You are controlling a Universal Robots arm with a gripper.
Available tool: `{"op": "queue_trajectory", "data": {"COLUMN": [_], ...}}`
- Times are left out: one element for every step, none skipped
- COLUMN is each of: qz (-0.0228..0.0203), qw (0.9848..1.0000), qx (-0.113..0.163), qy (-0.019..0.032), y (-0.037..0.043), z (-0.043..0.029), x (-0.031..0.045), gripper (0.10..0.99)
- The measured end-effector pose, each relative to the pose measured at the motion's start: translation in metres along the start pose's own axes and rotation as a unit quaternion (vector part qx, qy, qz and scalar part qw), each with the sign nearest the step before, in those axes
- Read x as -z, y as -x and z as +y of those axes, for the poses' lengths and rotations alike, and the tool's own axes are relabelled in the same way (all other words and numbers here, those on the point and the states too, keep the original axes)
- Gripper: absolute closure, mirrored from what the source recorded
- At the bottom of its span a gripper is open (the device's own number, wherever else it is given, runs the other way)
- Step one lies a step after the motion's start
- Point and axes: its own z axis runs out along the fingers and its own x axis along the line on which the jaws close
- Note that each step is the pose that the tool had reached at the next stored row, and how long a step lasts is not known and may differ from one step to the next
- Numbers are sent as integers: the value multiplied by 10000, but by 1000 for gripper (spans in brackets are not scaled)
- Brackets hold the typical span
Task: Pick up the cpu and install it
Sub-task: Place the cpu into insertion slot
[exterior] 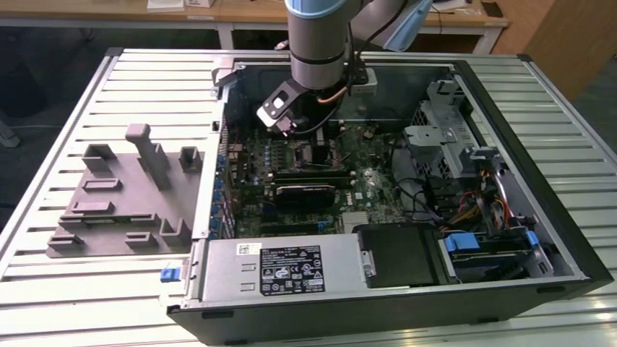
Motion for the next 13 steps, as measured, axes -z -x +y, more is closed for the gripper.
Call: {"op": "queue_trajectory", "data": {"qz": [2,2,2,2,2,2,1,1,2,2,2,2,2], "qw": [10000,10000,10000,10000,10000,10000,10000,10000,10000,10000,10000,10000,10000], "qx": [10,10,11,11,11,11,11,11,11,11,11,11,12], "qy": [0,1,0,1,0,0,0,-1,0,0,0,0,0], "y": [0,0,1,1,2,2,2,2,2,2,2,2,2], "z": [0,0,0,-1,0,0,0,0,-1,-1,-1,-1,-2], "x": [-1,-1,-2,-4,-6,-6,-7,-7,-8,-8,-8,-8,-8], "gripper": [557,557,557,557,557,557,557,557,557,557,557,557,557]}}
